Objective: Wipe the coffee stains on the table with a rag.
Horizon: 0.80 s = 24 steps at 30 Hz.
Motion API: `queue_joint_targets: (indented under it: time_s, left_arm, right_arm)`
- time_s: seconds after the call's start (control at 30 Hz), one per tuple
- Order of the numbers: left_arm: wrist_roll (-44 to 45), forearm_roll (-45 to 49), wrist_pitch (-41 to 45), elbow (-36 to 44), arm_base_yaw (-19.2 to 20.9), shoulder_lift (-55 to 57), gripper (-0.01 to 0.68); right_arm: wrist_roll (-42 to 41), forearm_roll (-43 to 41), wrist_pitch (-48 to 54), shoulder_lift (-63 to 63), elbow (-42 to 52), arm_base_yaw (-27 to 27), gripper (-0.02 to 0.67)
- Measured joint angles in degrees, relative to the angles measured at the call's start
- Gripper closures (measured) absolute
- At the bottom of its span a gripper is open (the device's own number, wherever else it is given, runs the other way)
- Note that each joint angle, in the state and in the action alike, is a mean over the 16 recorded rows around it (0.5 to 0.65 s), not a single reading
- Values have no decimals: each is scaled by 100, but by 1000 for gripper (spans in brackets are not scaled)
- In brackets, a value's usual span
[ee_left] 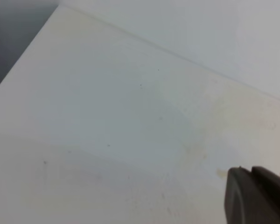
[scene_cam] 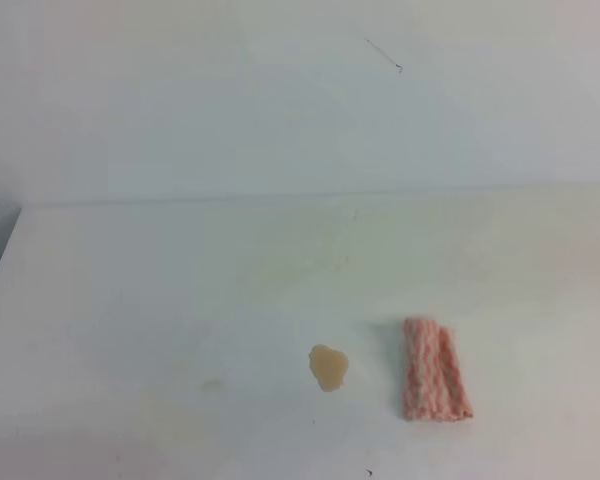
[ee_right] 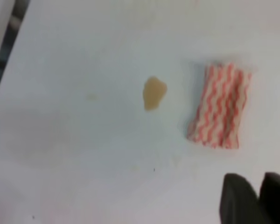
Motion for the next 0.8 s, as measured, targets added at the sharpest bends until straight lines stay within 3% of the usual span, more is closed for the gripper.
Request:
queue_joint_targets:
  time_s: [0.2,0.33,0.63,0.8]
  left_arm:
    - [0,0,0,0,11,0,672]
    - [0,0,0,0,46,0,672]
    - [0,0,0,0,146,0,672]
    - [0,0,-1,0,176,0,672]
  right_arm:
    - [11,-396,-120,616,-9,372,315]
    - [419,-967,-471,955,-76,892,260]
    - [2468,-3191,-1273,1976,-646,2544,252]
    - [3553,-4259,-1388,2827,-1196,3212,252]
